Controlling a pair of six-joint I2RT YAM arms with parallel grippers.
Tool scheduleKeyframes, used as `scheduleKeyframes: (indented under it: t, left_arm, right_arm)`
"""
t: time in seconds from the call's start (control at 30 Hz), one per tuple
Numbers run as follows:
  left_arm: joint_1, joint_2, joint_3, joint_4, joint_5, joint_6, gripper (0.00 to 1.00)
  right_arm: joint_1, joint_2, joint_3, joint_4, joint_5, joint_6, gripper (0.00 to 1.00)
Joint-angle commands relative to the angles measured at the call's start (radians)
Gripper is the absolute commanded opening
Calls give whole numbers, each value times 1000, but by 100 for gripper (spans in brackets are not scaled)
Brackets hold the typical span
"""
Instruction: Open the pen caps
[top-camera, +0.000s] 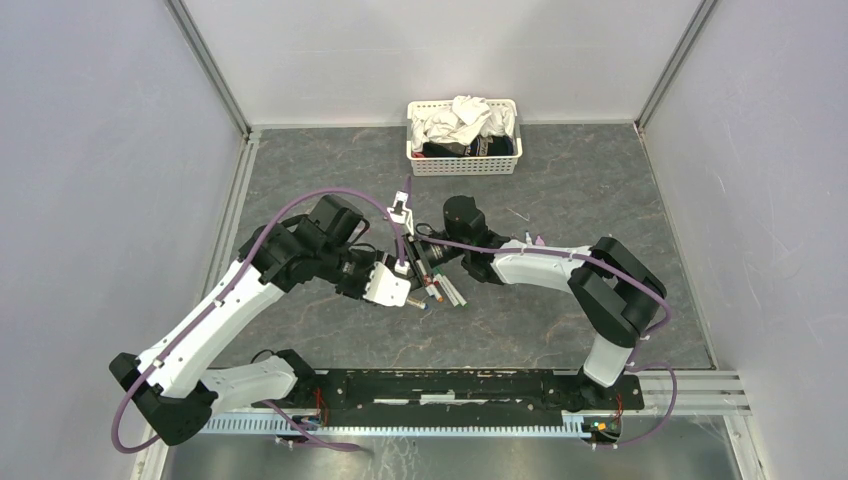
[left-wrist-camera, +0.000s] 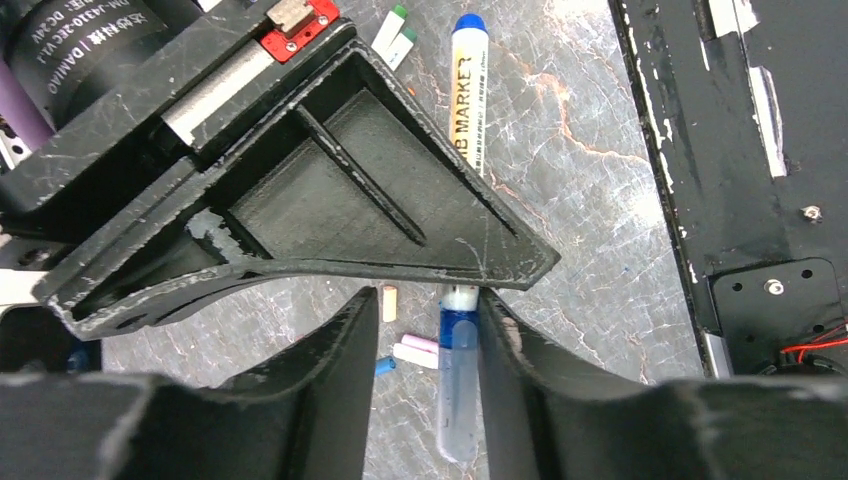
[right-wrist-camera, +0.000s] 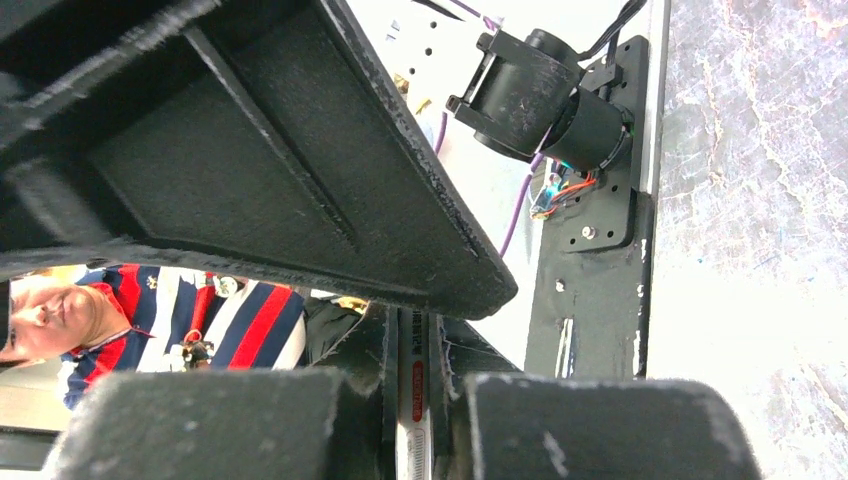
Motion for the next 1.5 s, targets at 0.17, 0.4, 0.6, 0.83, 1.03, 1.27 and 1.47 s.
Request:
scheduleKeyframes:
  t: [0.17,0.4,0.6,0.83,1.03,1.27,1.47]
  left_arm:
    - [-12,8,34,12,58,43,21]
    - [-13,4,40,9,73,85,2]
    - [-17,3,44,-9,70,128,2]
    - [-23,-3,39,44,85,93,2]
    - [-24,-40,15,137,114,40,2]
    - [-35,-21,38,143,129,39,2]
    - [-64,-11,36,124,116,77,2]
  right_arm:
    - [1,-26,35,115,35,29,0]
    - [23,25,104,86,35,39,24]
    - [50,83,188,98,3,70,31]
    - [75,154,266,300,6,243,40]
    - [84,185,311,327,18,294,41]
    - [84,209,396,-41,134,122,6]
    - [85,221,428,10,191,214,9]
